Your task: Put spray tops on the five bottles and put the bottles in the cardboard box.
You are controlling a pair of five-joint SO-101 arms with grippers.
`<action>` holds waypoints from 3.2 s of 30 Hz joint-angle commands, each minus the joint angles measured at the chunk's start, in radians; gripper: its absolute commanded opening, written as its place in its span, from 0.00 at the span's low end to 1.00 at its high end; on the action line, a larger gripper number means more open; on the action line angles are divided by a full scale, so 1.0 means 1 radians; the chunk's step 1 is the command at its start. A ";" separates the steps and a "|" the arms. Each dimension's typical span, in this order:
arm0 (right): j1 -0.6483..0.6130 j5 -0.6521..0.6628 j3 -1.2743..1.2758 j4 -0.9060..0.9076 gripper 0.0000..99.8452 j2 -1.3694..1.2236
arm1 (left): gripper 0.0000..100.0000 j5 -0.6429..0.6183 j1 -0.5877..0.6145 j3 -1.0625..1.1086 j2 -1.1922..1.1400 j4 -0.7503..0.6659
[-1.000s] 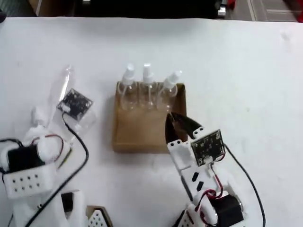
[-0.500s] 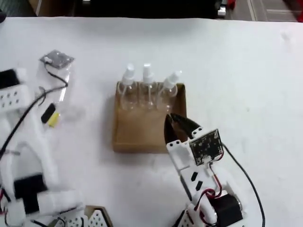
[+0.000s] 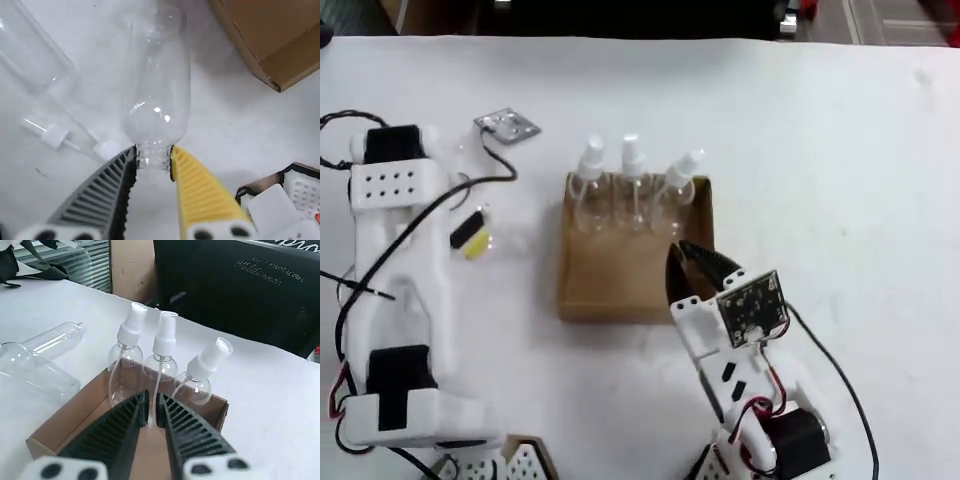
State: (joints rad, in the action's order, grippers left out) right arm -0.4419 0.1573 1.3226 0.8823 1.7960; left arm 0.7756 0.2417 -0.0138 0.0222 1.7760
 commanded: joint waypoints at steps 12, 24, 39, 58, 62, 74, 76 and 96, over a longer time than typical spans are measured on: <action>0.028 -0.008 0.034 -0.067 0.02 0.004 | 0.05 0.184 0.262 -0.094 0.048 0.015; 0.028 -0.008 0.055 -0.087 0.02 0.004 | 0.03 0.138 0.079 0.021 0.050 0.009; 0.028 -0.008 0.057 -0.087 0.02 0.004 | 0.10 0.118 0.033 0.020 0.051 0.008; 0.027 0.058 0.058 -0.087 0.02 0.004 | 0.12 0.032 -0.024 -0.060 0.061 0.011; 0.027 0.060 0.058 -0.087 0.02 0.004 | 0.12 0.101 0.166 -0.025 0.128 0.012; 0.019 0.061 0.058 -0.085 0.02 0.004 | 0.13 0.618 0.535 0.542 0.239 -0.127; 0.019 0.061 0.058 -0.084 0.02 0.004 | 0.18 0.560 0.533 0.575 0.240 -0.184; 0.018 0.061 0.089 -0.104 0.02 0.004 | 0.23 0.493 0.526 0.718 0.232 -0.509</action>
State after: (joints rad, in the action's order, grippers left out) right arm -0.4250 0.2079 1.4177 0.8025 1.7960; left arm 1.2835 0.7618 0.7058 0.2186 1.3019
